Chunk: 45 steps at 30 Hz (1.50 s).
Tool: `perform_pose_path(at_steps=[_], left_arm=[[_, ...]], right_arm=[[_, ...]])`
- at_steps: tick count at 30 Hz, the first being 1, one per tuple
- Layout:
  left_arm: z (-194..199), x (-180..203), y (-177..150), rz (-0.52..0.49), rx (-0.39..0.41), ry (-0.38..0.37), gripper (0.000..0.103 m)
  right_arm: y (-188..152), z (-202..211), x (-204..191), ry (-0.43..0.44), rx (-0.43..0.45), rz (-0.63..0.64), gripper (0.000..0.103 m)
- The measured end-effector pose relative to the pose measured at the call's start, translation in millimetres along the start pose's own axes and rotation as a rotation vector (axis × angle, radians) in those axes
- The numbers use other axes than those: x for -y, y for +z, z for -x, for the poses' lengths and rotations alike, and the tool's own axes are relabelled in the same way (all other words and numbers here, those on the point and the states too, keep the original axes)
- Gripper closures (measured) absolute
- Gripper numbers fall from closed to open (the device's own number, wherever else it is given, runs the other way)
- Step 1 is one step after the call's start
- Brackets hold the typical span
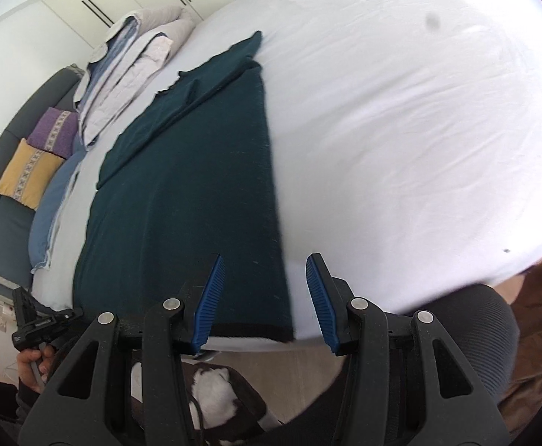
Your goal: Fold small clothes
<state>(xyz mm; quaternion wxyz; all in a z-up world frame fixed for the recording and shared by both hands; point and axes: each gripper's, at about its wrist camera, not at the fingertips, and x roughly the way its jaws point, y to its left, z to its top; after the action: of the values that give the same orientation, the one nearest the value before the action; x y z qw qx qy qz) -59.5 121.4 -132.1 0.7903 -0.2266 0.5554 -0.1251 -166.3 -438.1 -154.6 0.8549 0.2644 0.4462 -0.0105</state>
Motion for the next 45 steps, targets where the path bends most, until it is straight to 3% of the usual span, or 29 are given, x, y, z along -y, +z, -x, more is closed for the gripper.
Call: perform_pose_path(at_steps=[7,13,16,21,23,35,45], left_arm=[[12.1,6.3,3.8,-0.011,0.030,-0.007,0.097],[10.3,3.3,1.4,-0.004,0.022,-0.010,0.097],[9.5,1.1,0.1,0.002,0.020,-0.016,0.097],[10.2,1.2,1.0,0.005,0.024,-0.023,0.097],[12.2,1.1,1.7,0.006,0.029,-0.030,0.097],[35.0,6.5,5.5,0.008,0.077,-0.072,0.097],[63.7,17.3,20.8,0.048,0.133,-0.199,0.097]], right_arm=[[-8.9,-18.9,11.3,-0.021,-0.122,-0.010,0.059],[-13.3,-27.8,14.8,0.003,-0.162,-0.034,0.057],[-20.1,-33.5,9.5,0.008,-0.187,-0.019,0.063],[-23.0,-34.1,16.4,0.055,-0.173,-0.067,0.091],[-25.6,-32.0,14.7,0.057,-0.165,-0.067,0.094],[-24.6,5.8,5.1,0.144,-0.074,-0.102,0.096],[-1.1,43.6,-22.0,0.280,0.030,-0.117,0.097]])
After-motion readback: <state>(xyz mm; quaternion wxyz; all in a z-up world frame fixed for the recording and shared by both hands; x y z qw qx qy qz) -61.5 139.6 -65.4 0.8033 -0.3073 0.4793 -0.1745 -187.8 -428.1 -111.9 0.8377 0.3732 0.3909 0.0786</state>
